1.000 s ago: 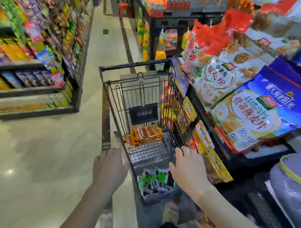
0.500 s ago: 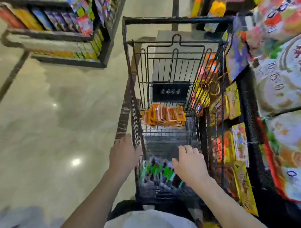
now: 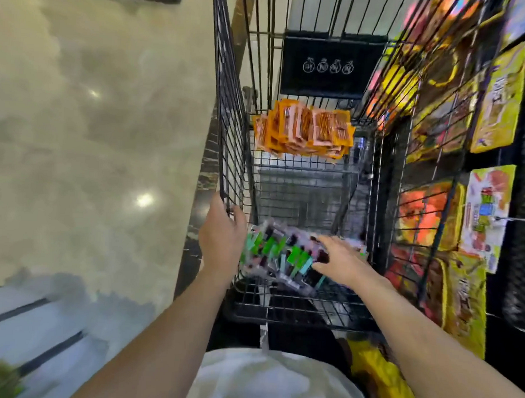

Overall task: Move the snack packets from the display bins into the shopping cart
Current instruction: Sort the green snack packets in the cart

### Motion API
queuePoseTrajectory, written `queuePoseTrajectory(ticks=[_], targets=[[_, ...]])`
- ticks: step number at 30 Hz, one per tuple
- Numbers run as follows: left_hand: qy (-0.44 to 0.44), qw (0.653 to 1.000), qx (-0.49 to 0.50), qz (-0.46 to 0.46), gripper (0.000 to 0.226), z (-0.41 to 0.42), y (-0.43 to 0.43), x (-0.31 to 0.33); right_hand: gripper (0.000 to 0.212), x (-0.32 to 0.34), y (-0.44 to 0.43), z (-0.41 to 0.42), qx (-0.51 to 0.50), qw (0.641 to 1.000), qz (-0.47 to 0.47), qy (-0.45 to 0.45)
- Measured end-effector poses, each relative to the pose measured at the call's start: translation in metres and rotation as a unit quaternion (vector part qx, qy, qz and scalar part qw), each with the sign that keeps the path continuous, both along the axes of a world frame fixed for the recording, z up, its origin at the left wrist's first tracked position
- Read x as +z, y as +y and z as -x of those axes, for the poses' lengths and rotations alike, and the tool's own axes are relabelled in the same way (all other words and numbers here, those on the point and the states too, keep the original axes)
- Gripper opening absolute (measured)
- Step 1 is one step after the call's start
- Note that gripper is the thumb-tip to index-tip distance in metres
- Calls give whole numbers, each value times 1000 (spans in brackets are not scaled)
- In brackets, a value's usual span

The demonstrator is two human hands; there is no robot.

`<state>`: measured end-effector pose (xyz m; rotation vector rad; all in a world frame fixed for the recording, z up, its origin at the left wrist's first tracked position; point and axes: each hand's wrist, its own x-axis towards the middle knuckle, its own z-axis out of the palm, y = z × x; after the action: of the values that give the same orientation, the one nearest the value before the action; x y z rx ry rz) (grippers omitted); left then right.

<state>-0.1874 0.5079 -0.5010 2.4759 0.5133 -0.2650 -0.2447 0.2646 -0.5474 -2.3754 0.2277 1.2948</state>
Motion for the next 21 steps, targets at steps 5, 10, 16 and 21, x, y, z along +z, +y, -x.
queuePoseTrajectory(ticks=[5, 10, 16, 21], targets=[[-11, 1000, -5, -17, 21, 1, 0, -3, 58, -25, 4, 16, -34, 999, -9, -37], [-13, 1000, -10, -18, 16, -1, 3, -6, 34, -25, 9, 26, -82, 990, -41, -105], [-30, 999, -9, -14, 15, -1, 4, -8, 35, -26, 6, 34, -125, 981, -82, -125], [-47, 999, -18, -13, 17, 0, 4, -7, 29, -29, -1, 39, -167, 970, -146, -100]])
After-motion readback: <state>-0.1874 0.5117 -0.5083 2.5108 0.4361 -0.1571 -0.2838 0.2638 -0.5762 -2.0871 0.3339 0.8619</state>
